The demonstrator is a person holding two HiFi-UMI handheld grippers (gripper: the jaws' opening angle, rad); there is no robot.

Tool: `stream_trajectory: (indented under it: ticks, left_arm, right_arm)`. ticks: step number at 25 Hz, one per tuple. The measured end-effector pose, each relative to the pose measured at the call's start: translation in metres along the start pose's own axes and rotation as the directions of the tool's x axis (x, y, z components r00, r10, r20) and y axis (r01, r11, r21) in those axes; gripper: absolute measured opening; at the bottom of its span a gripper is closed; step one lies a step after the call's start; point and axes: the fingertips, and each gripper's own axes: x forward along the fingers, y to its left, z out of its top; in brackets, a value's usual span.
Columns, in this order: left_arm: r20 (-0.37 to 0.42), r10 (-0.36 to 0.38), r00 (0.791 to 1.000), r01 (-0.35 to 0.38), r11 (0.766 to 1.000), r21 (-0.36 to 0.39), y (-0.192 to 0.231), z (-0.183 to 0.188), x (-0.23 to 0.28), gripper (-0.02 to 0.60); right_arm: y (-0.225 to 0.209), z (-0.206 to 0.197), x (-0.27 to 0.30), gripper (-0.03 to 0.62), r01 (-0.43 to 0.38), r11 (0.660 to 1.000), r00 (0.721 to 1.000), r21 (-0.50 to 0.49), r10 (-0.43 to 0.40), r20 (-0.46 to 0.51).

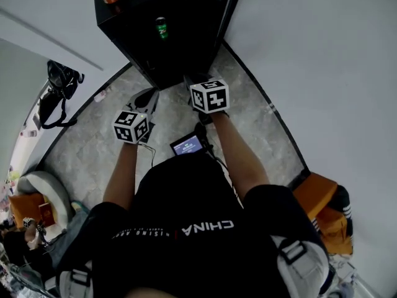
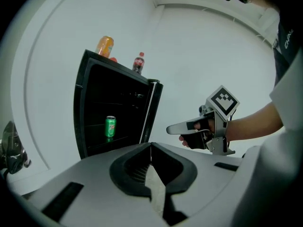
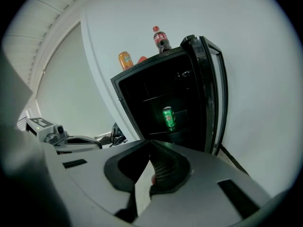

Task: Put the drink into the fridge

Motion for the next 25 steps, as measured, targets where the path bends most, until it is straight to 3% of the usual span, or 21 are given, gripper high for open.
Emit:
stream_trajectory:
  ticks: [14,25]
  left_arm:
    - [0.009,-0.096,0.995,0.096,0.995,-0.033,-0.013,-0.068,-0.134,0.012]
    - [0.002,-0.104,0.995,0.104,0.994,-0.022,-0.041,-0.089,-0.168,0.012]
  right_arm:
    - [0.116,-0.084,-0.055,0.015,0.112,0.993,0.993,-0.027,-0.110,0.048]
    - [0.135,-0.123,-0.090,0.015,0.133,0.991,0.990,-0.003,-0.133,0.041]
